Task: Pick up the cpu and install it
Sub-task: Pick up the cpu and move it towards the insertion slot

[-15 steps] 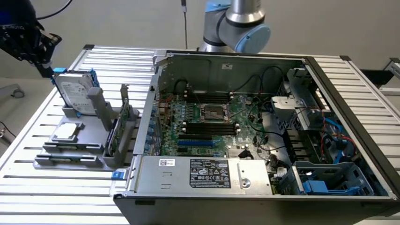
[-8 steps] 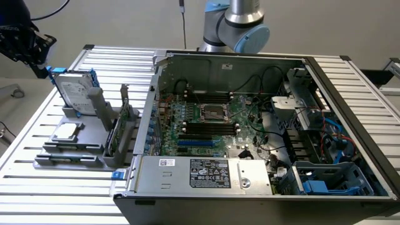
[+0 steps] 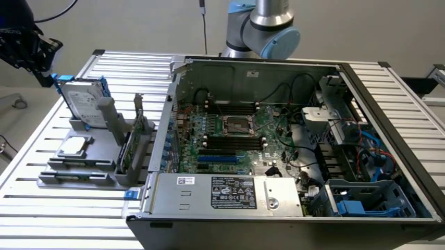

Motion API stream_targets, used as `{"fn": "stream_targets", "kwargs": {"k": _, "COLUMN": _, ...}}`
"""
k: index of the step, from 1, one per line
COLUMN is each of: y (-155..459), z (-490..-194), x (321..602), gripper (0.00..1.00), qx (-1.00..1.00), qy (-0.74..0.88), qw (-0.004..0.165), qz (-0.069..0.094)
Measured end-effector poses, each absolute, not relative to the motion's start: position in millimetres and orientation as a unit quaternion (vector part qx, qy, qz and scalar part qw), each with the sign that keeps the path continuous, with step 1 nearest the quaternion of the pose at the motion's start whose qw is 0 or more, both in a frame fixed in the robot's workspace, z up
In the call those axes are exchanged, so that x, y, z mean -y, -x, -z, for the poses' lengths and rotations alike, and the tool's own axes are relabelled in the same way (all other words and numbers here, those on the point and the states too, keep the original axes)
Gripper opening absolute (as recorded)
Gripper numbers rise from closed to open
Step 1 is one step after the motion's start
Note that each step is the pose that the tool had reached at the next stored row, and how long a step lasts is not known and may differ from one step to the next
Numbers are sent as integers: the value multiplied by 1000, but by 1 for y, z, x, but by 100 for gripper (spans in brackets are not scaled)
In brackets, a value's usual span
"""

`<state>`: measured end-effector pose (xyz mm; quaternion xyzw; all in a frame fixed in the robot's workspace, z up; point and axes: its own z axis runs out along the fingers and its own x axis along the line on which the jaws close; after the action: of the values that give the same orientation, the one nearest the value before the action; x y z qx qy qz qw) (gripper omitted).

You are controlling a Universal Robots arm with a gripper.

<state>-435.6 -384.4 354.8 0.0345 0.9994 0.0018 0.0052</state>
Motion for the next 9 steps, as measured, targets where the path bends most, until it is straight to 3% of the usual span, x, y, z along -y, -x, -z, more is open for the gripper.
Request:
{"fn": "stream_targets", "kwargs": {"k": 4, "y": 436, "z": -355, "x": 384, "gripper": 12, "qx": -999, "qy": -34, "qw": 5, "qz": -2}}
{"fn": "stream_targets", "kwargs": {"k": 6, "y": 436, "z": -355, "x": 384, "gripper": 18, "qx": -999, "qy": -34, "qw": 5, "qz": -2}}
{"fn": "stream_targets", "kwargs": {"k": 9, "y": 436, "z": -355, "x": 384, "gripper": 36, "qx": -999, "qy": -34, "qw": 5, "qz": -2}}
